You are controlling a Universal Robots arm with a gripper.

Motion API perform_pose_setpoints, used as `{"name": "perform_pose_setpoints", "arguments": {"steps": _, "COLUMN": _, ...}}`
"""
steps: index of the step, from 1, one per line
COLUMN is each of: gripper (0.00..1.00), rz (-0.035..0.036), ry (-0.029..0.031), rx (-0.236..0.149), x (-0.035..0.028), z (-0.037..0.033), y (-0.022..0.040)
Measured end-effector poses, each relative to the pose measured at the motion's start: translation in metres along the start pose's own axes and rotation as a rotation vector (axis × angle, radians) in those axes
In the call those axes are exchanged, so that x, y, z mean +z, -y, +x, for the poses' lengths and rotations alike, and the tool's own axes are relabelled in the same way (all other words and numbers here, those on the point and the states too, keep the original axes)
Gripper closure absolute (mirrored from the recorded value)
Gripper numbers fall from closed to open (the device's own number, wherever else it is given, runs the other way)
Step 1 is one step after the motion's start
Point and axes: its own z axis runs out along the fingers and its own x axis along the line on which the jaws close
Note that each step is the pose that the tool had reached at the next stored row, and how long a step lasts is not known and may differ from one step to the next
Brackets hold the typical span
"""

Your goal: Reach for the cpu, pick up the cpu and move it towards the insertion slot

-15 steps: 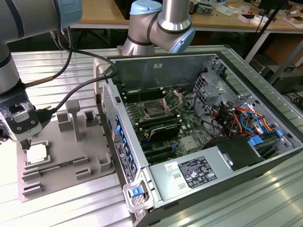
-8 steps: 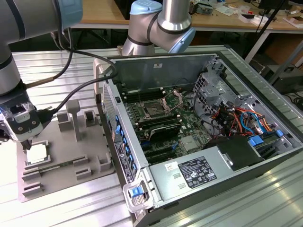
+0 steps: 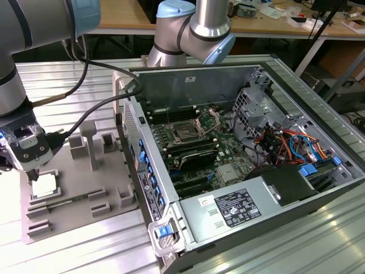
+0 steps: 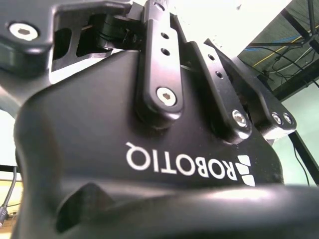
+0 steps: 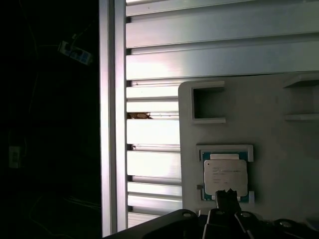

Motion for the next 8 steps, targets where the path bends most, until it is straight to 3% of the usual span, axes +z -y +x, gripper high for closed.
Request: {"name": "perform_pose_setpoints", "arguments": {"steps": 8, "gripper": 0.89, "rz": 0.0, "ry": 0.0, "rx": 0.0, "x": 0.0031, "z": -0.0008, "y": -0.0001}}
